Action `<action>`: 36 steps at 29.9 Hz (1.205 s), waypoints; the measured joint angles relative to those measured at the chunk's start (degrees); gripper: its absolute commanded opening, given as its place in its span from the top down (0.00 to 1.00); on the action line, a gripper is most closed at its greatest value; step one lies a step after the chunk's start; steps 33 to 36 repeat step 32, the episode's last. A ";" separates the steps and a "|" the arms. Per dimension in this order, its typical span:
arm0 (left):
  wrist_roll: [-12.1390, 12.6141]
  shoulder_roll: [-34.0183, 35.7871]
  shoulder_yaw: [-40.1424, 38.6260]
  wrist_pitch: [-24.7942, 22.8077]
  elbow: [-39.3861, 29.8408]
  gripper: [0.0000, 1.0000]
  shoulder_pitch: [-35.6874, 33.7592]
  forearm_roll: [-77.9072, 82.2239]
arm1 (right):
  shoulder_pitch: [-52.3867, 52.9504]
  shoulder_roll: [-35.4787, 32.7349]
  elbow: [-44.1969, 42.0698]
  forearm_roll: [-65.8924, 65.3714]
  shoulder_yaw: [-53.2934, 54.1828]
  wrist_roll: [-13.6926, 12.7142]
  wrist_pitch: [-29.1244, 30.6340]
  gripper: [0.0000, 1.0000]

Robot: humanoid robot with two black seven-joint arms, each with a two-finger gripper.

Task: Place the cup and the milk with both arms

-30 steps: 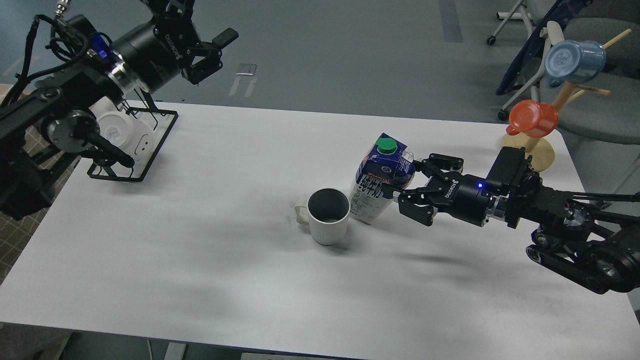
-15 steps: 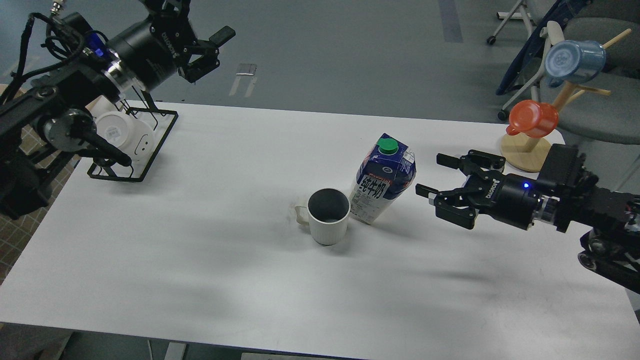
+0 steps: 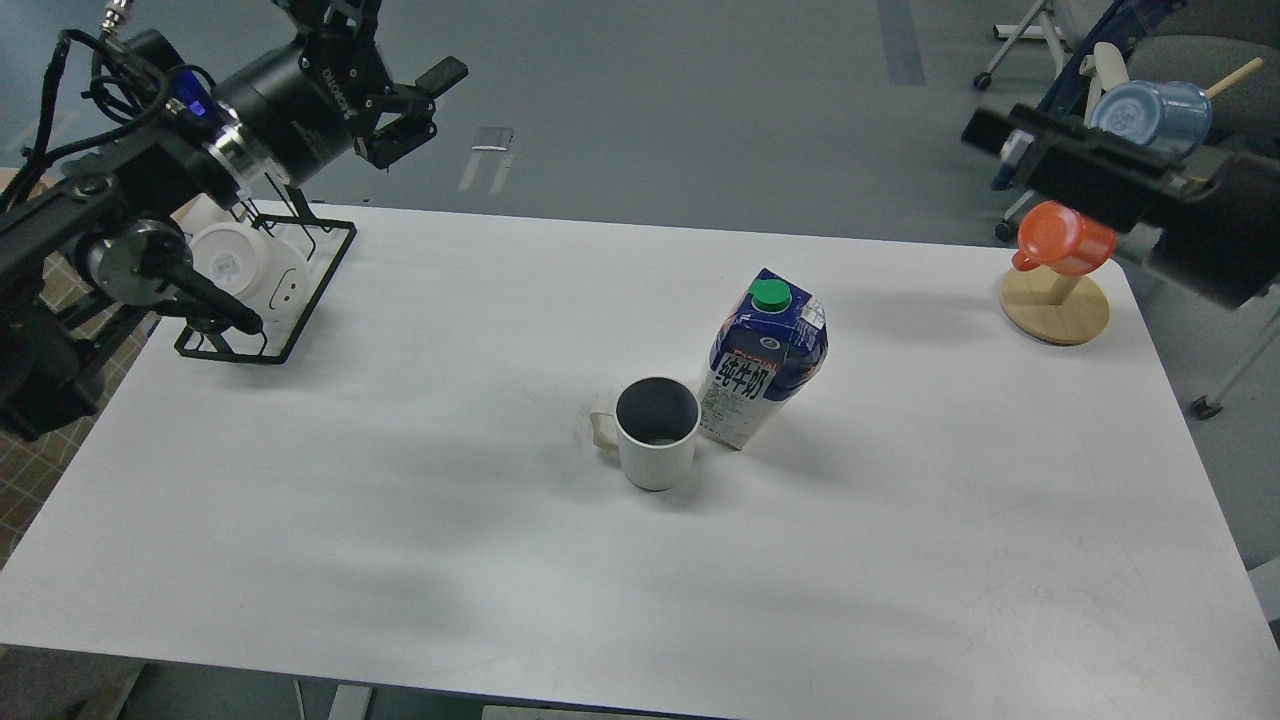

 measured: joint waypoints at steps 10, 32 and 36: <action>5.70 -2.23 -6.15 -0.10 4.52 0.02 0.13 -0.05 | 9.82 23.91 -29.55 20.55 8.55 0.00 6.72 0.00; 1.67 -20.62 -12.05 -4.71 40.25 0.02 -3.18 -4.03 | 5.96 62.09 -71.67 31.63 25.83 0.01 22.92 0.00; 1.67 -20.62 -12.05 -4.71 40.25 0.02 -3.18 -4.03 | 5.96 62.09 -71.67 31.63 25.83 0.01 22.92 0.00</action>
